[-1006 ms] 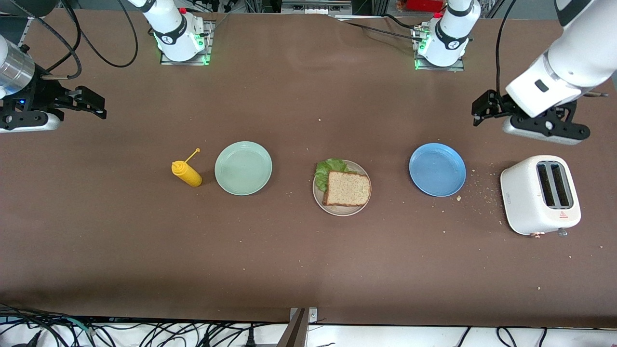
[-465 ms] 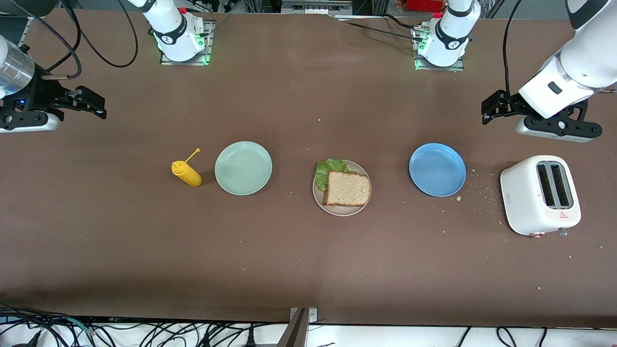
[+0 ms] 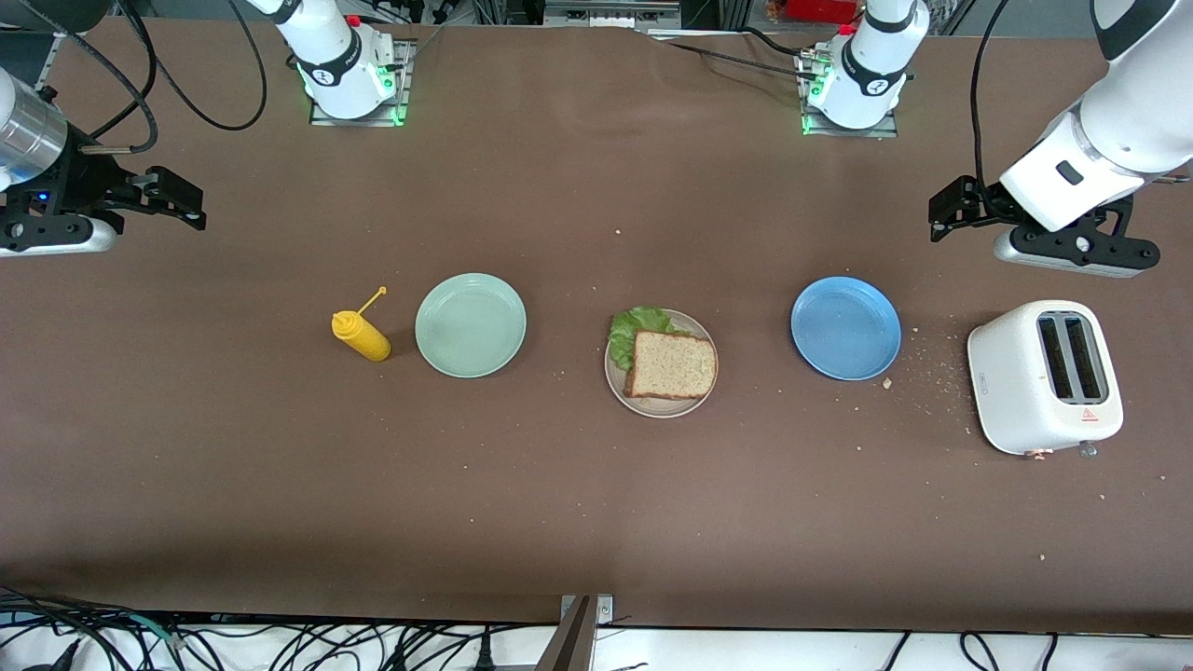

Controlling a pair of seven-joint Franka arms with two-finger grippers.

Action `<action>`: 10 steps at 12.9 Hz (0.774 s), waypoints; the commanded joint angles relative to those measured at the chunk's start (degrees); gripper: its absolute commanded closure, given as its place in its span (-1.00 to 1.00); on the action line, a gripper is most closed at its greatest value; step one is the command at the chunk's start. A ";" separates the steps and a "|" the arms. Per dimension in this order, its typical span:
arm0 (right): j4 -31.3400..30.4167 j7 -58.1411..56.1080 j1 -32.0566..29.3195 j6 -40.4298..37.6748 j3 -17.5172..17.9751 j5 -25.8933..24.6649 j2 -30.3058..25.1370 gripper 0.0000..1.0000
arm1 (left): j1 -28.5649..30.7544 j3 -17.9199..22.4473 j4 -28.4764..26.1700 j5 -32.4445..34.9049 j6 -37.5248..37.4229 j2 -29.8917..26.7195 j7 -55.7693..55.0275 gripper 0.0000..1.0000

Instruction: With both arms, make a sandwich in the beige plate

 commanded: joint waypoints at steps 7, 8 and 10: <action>0.26 0.43 0.03 0.18 0.09 -0.71 -0.07 -1.00 | 0.96 -0.33 1.25 -0.78 -1.83 0.56 -0.10 -1.00; 0.26 0.43 0.03 0.18 0.09 -0.71 -0.07 -1.00 | 0.96 -0.33 1.25 -0.78 -1.83 0.56 -0.10 -1.00; 0.26 0.43 0.03 0.18 0.09 -0.71 0.02 -1.00 | 0.96 -0.33 1.25 -0.78 -1.92 0.56 -0.01 -1.00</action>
